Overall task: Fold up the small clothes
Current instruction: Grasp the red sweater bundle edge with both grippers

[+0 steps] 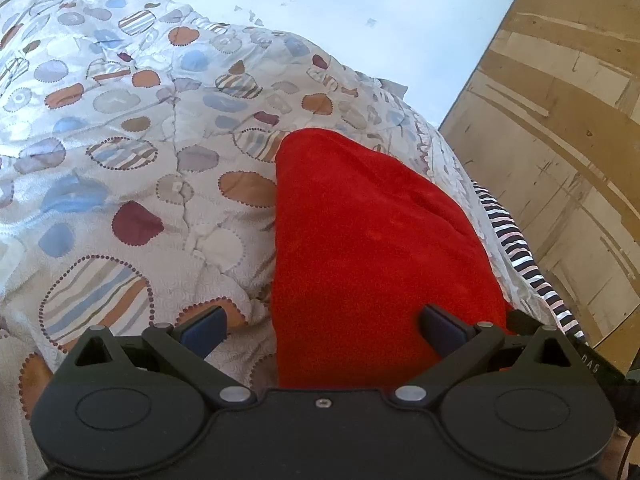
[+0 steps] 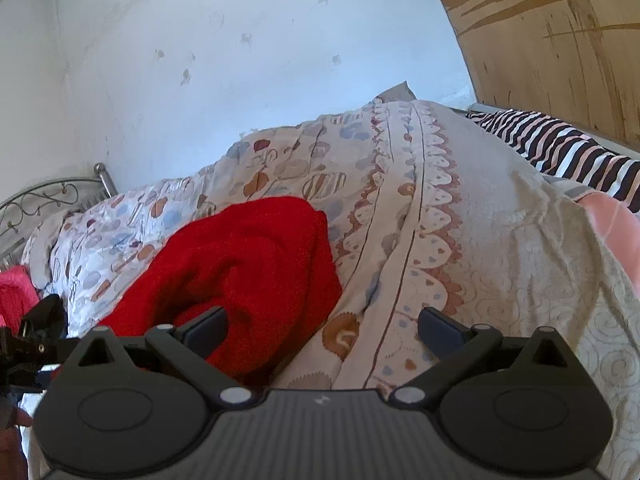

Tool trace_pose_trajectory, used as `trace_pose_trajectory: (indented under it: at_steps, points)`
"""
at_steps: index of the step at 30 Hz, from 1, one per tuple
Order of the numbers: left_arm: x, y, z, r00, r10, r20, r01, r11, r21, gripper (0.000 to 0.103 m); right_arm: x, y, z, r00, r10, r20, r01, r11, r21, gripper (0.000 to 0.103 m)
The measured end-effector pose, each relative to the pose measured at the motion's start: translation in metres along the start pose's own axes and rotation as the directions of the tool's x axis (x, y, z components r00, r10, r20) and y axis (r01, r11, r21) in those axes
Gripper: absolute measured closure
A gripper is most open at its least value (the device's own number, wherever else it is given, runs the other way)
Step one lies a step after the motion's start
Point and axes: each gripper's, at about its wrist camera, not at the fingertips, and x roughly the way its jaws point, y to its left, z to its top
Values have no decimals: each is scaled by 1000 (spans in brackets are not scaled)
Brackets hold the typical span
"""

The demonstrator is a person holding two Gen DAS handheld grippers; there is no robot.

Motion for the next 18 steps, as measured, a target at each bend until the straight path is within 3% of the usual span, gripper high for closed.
trace_pose_trajectory:
  at_steps: [8,12,18]
  points:
    - [1,3,0,1000,-18,0,18,1000,-17,1,0,-2,2,1000,9,1,-9,1000,8,0]
    - [-2,13,10,997,-58,47,62,995,-73,1,4,-3,15,1000,24,4,-24,999,29,0]
    - [21,22,44,997,-67,34,68,997,-35,1,37,-6,51,990,138,12,-138,988,72,0]
